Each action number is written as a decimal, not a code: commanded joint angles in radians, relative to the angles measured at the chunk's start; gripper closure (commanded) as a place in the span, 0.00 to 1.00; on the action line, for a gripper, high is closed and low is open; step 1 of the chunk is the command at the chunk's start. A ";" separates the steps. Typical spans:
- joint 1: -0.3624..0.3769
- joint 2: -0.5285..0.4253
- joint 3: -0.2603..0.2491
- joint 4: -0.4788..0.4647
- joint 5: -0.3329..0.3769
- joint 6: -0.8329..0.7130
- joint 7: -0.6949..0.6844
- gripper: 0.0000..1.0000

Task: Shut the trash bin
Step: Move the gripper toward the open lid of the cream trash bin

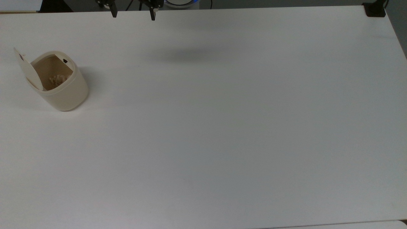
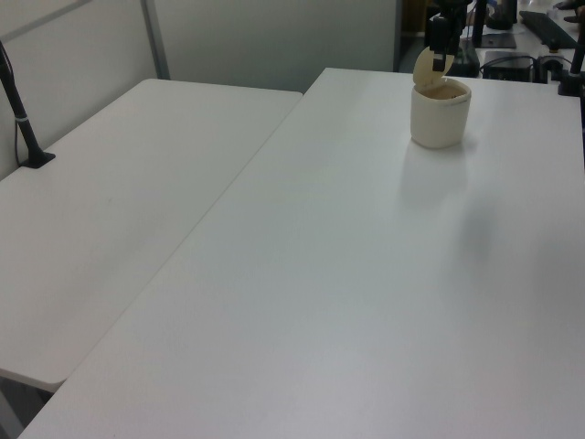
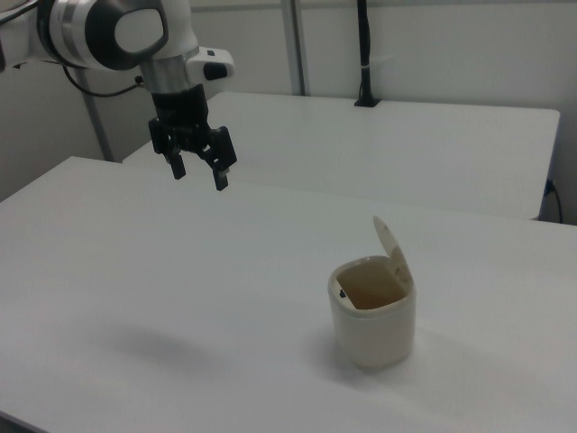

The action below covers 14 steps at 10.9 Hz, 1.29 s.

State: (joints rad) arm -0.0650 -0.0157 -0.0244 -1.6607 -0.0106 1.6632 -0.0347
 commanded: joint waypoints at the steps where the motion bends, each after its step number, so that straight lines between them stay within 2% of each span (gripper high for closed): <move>1: -0.004 -0.018 -0.020 -0.010 0.000 0.001 -0.025 0.00; 5: -0.004 -0.015 -0.040 0.018 0.001 -0.008 -0.042 0.00; 6: -0.004 -0.015 -0.040 0.018 0.001 -0.008 -0.044 0.06; 9: -0.015 -0.004 -0.045 0.036 0.006 0.000 -0.019 0.72; 10: -0.016 0.006 -0.069 0.053 0.006 0.000 0.002 0.85; 11: -0.018 0.029 -0.089 0.077 0.006 0.006 0.027 0.95; 12: -0.030 0.060 -0.115 0.111 0.006 0.042 0.050 0.99; 14: -0.035 0.121 -0.198 0.114 0.006 0.233 0.122 0.99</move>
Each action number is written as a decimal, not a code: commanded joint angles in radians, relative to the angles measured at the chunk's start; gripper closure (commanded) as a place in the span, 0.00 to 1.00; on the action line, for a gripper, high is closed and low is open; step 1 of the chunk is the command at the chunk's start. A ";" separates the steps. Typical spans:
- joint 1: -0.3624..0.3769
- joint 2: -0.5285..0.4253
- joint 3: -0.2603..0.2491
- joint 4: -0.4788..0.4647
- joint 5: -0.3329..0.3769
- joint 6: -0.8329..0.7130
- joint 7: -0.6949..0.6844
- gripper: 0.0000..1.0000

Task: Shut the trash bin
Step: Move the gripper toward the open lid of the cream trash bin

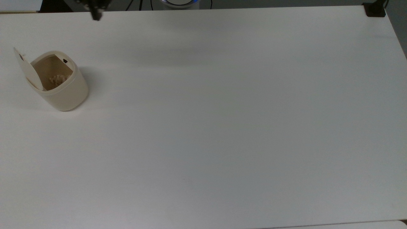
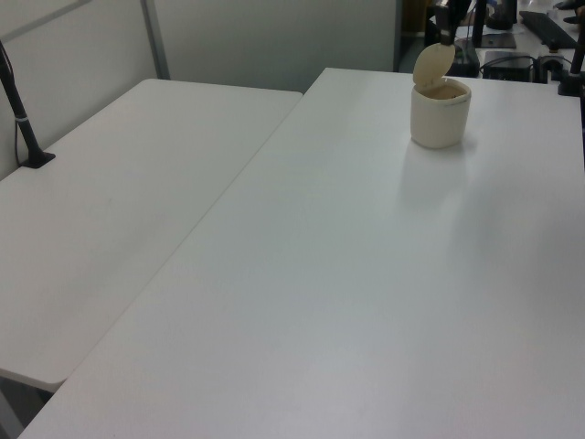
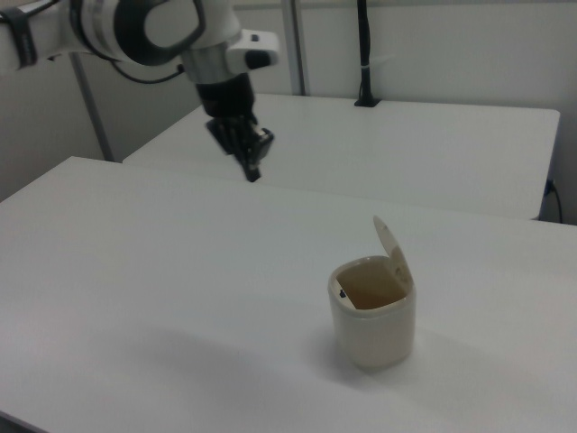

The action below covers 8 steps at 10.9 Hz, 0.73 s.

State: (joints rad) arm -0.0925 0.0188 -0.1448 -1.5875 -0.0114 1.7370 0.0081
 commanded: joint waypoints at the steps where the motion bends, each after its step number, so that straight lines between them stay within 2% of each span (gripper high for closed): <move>1: -0.006 0.128 -0.122 0.041 0.008 0.259 0.131 1.00; 3: -0.007 0.202 -0.188 0.040 0.011 0.434 0.180 1.00; 5: -0.010 0.236 -0.246 0.035 0.016 0.534 0.200 1.00; 8: -0.027 0.276 -0.266 0.035 0.014 0.587 0.188 1.00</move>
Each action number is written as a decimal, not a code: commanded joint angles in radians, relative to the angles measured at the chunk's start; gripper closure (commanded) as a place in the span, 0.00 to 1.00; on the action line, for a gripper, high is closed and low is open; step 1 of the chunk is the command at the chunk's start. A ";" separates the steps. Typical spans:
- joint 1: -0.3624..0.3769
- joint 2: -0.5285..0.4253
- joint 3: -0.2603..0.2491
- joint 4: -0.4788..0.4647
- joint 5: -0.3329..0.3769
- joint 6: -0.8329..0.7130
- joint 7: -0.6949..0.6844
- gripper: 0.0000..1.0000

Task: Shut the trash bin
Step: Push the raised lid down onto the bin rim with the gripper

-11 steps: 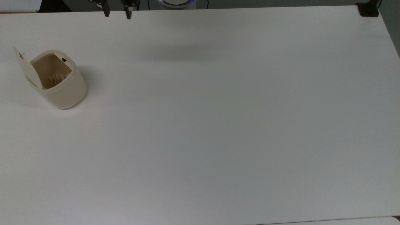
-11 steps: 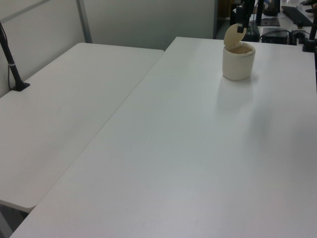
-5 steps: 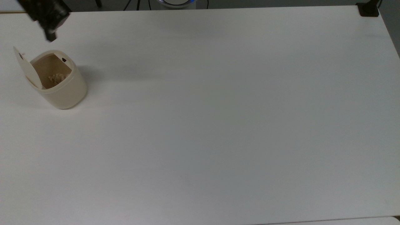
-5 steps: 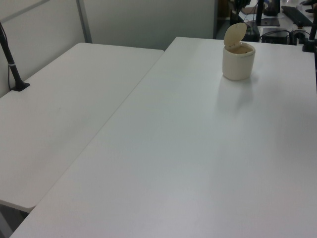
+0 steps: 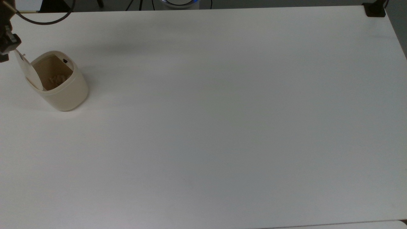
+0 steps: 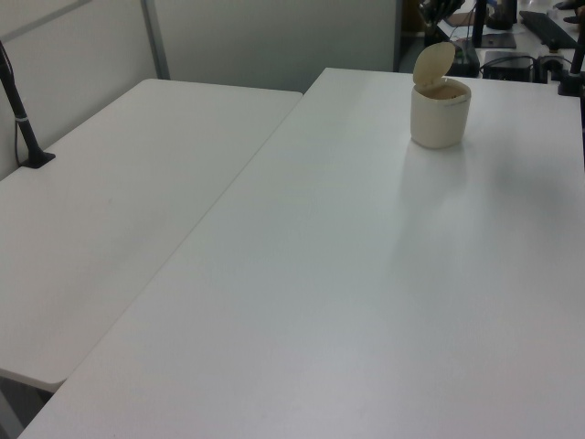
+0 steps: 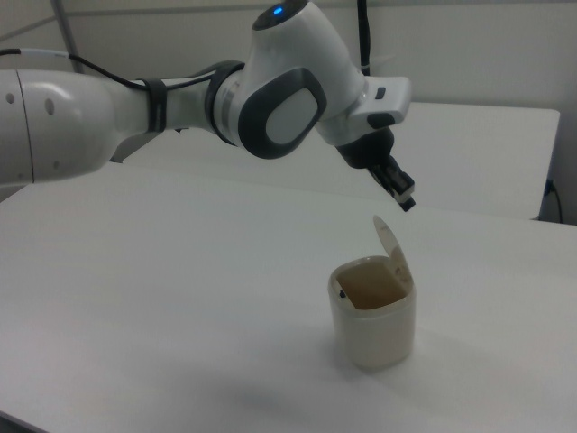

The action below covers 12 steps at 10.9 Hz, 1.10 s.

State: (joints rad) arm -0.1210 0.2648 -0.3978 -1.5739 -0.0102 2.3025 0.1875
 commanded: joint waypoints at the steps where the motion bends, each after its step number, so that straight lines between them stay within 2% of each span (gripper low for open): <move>1: 0.003 0.033 -0.013 0.015 0.012 0.020 0.000 1.00; 3: 0.003 0.030 -0.013 -0.011 0.015 -0.023 -0.043 1.00; 7: 0.007 0.010 -0.012 -0.035 0.051 -0.219 -0.178 1.00; 9: 0.010 0.013 -0.010 -0.086 0.055 -0.213 -0.186 1.00; 12: 0.014 0.030 -0.006 -0.173 0.050 -0.114 -0.197 1.00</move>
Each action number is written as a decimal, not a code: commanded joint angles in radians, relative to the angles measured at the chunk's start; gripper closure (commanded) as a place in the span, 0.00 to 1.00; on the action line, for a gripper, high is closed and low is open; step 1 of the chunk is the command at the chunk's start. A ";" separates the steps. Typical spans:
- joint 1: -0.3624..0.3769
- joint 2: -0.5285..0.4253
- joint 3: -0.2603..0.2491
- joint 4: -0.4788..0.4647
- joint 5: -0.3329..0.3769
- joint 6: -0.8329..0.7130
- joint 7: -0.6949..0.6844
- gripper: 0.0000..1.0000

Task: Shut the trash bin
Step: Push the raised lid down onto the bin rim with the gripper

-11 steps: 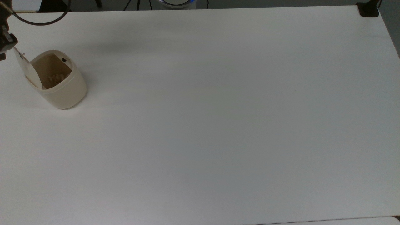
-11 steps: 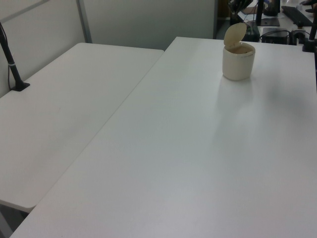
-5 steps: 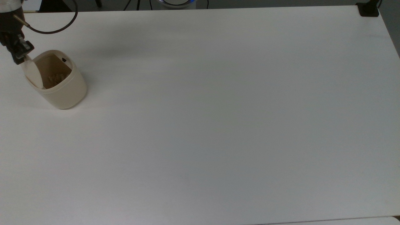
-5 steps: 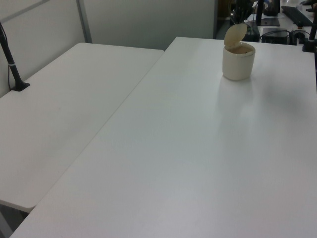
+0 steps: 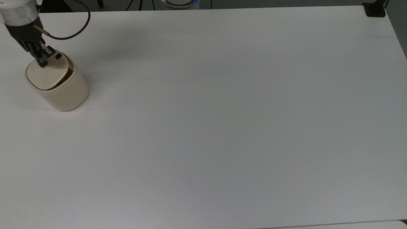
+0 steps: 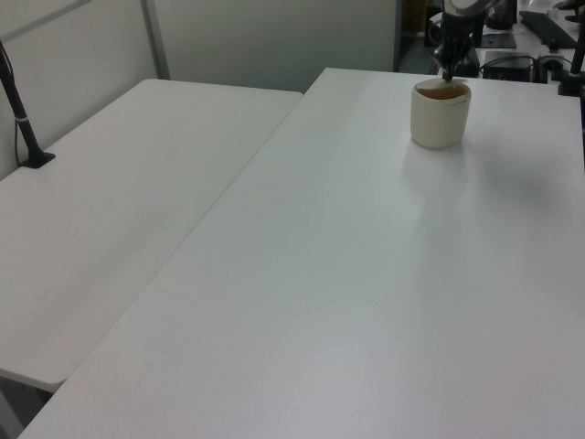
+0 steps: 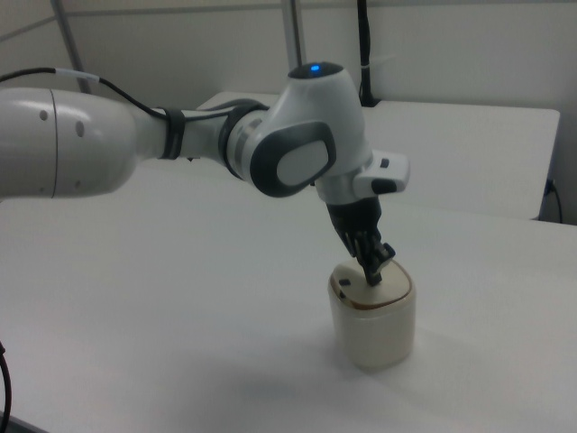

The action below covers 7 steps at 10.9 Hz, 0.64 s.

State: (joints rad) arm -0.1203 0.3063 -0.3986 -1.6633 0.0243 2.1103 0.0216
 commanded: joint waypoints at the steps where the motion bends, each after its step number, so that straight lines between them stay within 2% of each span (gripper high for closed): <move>1: 0.013 -0.010 -0.003 -0.088 0.016 0.089 -0.031 1.00; 4: 0.013 -0.013 -0.005 -0.079 0.016 0.083 -0.029 1.00; 7: 0.046 -0.133 0.001 -0.067 0.011 -0.014 -0.028 0.97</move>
State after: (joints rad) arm -0.1136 0.2861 -0.3975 -1.7052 0.0242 2.1652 0.0149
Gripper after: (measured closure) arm 0.991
